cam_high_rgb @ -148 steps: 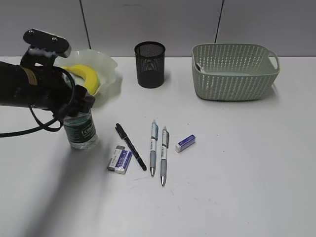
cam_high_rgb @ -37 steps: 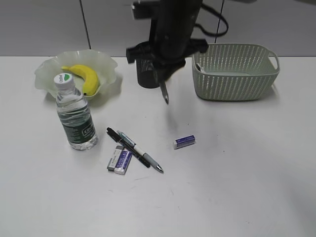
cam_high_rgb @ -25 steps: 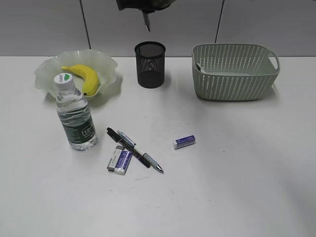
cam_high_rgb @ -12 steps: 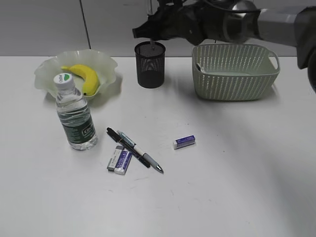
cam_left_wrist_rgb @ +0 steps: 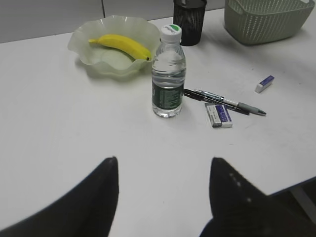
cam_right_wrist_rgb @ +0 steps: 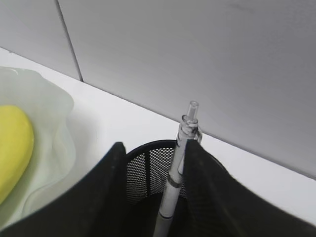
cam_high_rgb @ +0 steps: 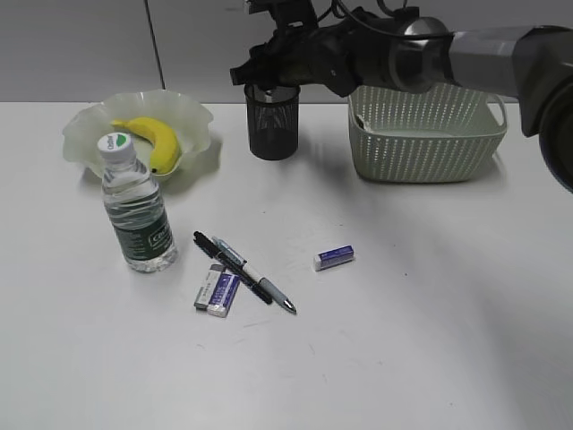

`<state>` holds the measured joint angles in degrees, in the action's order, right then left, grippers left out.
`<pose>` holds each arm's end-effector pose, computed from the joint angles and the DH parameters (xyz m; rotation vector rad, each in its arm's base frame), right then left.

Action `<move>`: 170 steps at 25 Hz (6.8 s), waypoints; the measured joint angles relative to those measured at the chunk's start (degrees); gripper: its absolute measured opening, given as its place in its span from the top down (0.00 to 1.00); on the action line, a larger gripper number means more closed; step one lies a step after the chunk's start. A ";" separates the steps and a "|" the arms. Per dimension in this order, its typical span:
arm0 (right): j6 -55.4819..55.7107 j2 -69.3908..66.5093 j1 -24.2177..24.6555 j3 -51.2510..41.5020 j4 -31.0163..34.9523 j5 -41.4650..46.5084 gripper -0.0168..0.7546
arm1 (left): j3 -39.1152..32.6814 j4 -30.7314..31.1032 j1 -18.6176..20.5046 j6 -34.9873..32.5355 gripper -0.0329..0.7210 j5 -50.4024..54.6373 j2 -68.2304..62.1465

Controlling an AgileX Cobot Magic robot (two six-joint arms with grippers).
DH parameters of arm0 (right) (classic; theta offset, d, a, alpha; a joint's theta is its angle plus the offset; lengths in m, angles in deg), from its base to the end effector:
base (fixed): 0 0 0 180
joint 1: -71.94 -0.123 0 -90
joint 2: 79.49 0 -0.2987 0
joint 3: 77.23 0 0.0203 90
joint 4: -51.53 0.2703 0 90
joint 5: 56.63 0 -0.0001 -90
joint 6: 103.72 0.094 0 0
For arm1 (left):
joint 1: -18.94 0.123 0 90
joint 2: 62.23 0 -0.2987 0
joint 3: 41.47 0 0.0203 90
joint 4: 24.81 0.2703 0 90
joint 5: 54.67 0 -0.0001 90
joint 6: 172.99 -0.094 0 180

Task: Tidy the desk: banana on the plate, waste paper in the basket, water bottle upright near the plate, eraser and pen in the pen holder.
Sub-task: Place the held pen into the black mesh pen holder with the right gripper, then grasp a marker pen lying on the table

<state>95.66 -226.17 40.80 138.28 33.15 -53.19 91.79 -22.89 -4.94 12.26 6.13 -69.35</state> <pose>0.5098 0.3059 0.1694 -0.5111 1.9476 0.3410 -0.0032 0.0044 0.2966 0.3233 1.9861 -0.2858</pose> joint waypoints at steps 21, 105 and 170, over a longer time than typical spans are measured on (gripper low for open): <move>-13.23 32.89 -0.18 0.00 4.35 65.05 0.59 | 0.00 0.00 0.00 0.00 0.38 0.00 0.00; -19.38 139.66 -0.25 -83.93 15.10 56.16 0.60 | 42.26 -31.45 -8.47 46.73 0.42 -10.46 -114.02; -19.38 139.66 -0.25 -83.93 15.10 56.13 0.61 | 46.32 -1.92 -19.99 74.76 0.60 -13.94 -117.86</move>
<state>76.28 -86.51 40.55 54.35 48.24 2.94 138.10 -24.81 -24.94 87.02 -7.82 -187.21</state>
